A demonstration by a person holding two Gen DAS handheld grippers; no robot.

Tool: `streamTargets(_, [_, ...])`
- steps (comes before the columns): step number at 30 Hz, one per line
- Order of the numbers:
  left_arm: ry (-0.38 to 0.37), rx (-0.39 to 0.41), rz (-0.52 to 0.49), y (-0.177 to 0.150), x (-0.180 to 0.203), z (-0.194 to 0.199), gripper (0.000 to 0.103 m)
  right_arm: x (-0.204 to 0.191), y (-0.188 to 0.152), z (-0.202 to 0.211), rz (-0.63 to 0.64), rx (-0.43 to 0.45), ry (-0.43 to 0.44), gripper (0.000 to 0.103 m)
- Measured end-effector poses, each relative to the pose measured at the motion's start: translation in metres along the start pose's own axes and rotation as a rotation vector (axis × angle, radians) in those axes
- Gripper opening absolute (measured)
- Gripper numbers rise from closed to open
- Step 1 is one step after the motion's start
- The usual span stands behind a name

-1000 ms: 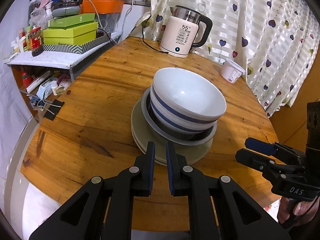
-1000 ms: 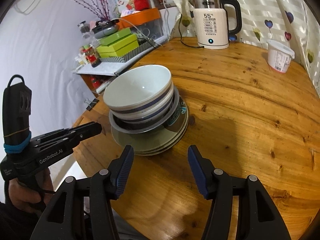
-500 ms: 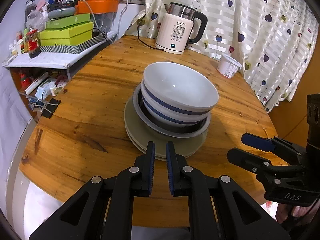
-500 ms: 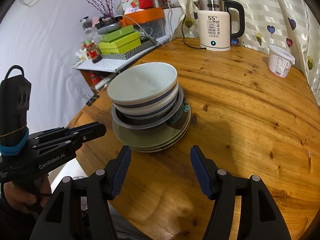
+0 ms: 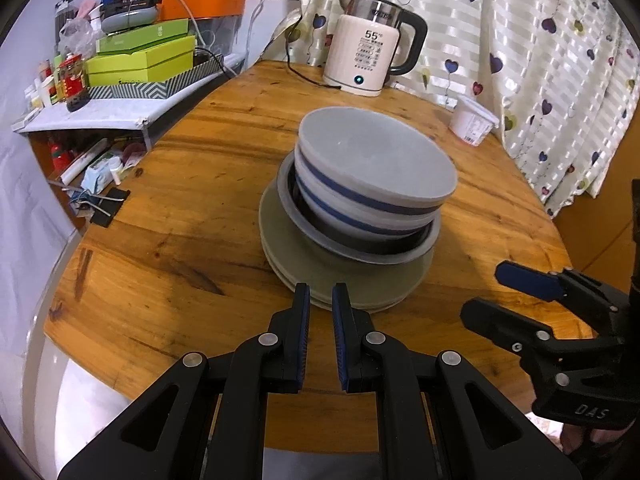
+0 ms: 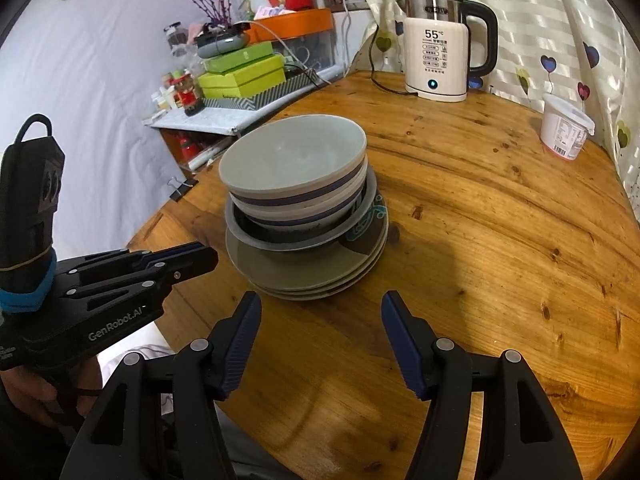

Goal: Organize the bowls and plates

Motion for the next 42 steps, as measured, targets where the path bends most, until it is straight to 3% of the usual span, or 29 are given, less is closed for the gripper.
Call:
streamTargets(7, [0.034,-0.009,-0.008,-0.0009,-0.0023,-0.0031,0.012,-0.0004,-0.0005,-0.0020,0.003,-0.003,-0.003,0.063])
streamTargets(32, [-0.006,-0.014,-0.025,0.0004,0.0050,-0.0065,0.012,-0.0025,-0.0001,-0.0027,0.011,0.000,-0.008,0.068])
streamTargets(42, [-0.002,-0.017,-0.012,0.0005,0.0025,-0.0065,0.014,-0.0025,0.0021,-0.0002,0.012,0.012,-0.008,0.077])
Point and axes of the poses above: each gripper's, at about its wrist camera, not at the fingertips, and z roughly against the way its jaws point, x to its right, y to its top, the point moved 8 cm from there along -z, roughly the way its jaws point, and after that the axes turned 13 degrees about -y, right-handed, at the moved point
